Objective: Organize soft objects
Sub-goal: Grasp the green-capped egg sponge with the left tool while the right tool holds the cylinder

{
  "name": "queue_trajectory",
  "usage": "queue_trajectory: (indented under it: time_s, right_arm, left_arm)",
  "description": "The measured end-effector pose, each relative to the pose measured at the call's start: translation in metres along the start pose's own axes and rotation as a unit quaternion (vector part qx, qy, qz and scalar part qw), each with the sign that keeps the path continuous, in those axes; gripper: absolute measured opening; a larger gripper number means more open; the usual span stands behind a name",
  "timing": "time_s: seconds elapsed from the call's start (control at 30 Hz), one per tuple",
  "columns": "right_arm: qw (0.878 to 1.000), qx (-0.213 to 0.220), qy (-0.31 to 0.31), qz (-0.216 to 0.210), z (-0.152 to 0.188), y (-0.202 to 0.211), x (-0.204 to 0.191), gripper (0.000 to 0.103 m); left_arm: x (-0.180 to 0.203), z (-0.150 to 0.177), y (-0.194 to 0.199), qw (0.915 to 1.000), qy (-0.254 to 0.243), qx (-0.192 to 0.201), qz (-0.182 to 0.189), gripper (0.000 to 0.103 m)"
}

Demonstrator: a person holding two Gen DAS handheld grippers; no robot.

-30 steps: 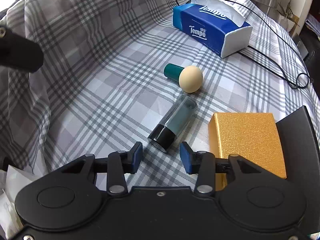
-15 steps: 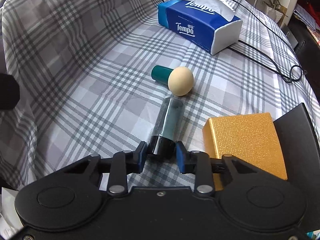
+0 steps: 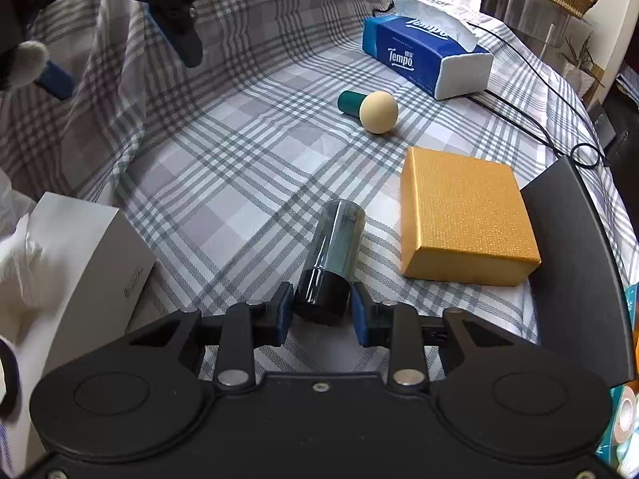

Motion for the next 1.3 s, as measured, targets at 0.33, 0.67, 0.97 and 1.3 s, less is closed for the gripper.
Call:
queue_trajectory:
  time_s: [0.33, 0.67, 0.97, 1.3]
  right_arm:
    - [0.999, 0.027, -0.001, -0.018, 0.007, 0.0, 0.006, 0.033]
    - [1.0, 0.017, 0.003, -0.017, 0.009, 0.001, 0.006, 0.033]
    - [1.0, 0.014, -0.001, -0.019, 0.007, -0.001, 0.007, 0.033]
    - [1.0, 0.014, -0.001, -0.018, 0.008, -0.001, 0.007, 0.034]
  left_arm:
    - [0.051, -0.002, -0.028, 0.9975, -0.069, -0.003, 0.015, 0.102]
    - [0.111, -0.027, -0.079, 0.9895, -0.134, -0.016, 0.052, 0.102]
    - [0.144, -0.04, -0.115, 0.9821, -0.17, -0.027, 0.076, 0.101]
    - [0.147, -0.035, -0.139, 0.9784, -0.15, -0.081, 0.117, 0.056]
Point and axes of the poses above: each gripper's, at about its wrist camera, not at the fingertips, and y roughly against the way its jaws point, x to its right, z to its underside, the point moved 2 cm from there along -y, roughly the way its jaws point, and after that the axes turned 7 degrees about y, right-handed, at the moved point
